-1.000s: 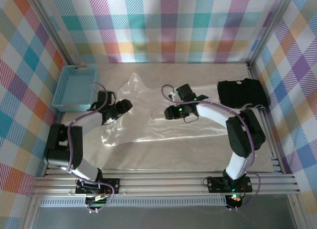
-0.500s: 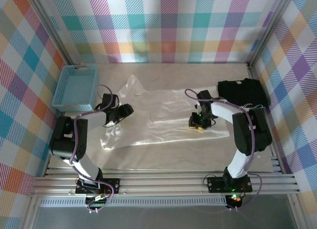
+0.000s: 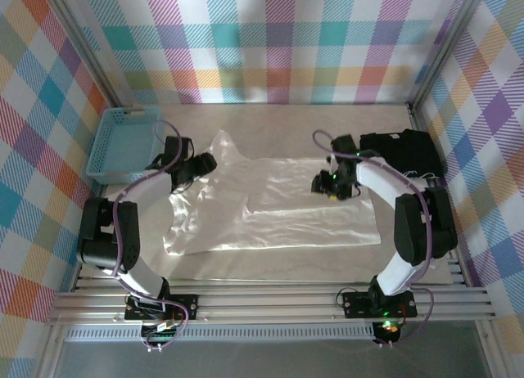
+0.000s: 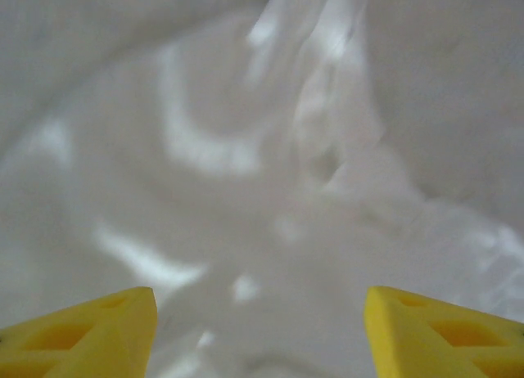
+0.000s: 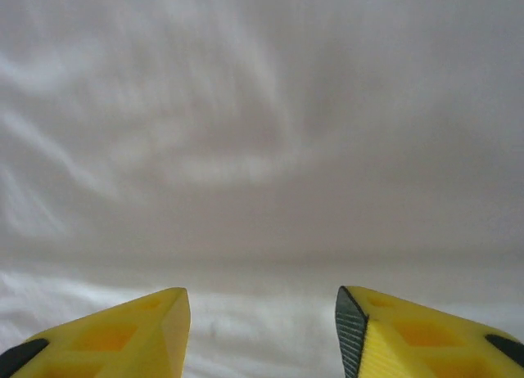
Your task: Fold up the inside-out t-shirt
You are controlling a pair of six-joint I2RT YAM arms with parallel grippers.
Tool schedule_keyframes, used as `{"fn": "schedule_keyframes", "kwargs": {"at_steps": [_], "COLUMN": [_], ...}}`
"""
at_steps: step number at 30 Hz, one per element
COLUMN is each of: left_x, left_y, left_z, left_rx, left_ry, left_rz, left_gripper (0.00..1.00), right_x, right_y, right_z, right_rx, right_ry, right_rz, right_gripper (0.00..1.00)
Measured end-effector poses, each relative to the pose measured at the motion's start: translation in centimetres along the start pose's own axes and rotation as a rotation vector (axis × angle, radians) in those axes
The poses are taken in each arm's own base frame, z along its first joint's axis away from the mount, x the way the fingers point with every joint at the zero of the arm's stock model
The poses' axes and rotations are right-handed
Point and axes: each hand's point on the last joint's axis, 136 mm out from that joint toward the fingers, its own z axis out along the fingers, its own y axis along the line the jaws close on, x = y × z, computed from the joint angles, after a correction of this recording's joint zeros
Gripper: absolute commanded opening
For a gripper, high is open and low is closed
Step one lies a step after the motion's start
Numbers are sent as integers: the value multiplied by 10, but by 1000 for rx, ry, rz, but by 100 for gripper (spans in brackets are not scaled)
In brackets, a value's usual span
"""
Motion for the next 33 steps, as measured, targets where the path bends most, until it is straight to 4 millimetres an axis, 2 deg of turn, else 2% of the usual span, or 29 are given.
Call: {"fn": "schedule_keyframes", "kwargs": {"at_steps": [2,5,8,11,14,23,28,33], "left_x": [-16,-25,-21,-16,-12,-8,-8,-8], "left_y": [-11,-17,-15,-12,-10,-10,-10,-10], "left_z": [2,4,8,13,17,21,25,26], "left_rx": [16,28,24,17,16,22,20,20], "left_ry": [-28,-36,-20,-1,16,33,39,44], "left_rz": [10,13,11,11,14,32,33,36], "left_gripper": [68,68,68,68,68,68,68,68], "right_x": [-41,-91,-115,-120,-126,-148,-153,-156], "right_y": [-13,-41,-72,-97,-108,-113,-114,-124], "right_z": [-5,2,22,41,51,49,50,60], "right_rx": [43,136,221,291,332,346,346,367], "right_ry": [-84,-141,-130,-83,-50,-57,-56,-31], "right_rz": [17,46,76,92,96,91,92,87], "right_gripper": [56,57,58,58,58,58,58,56]}}
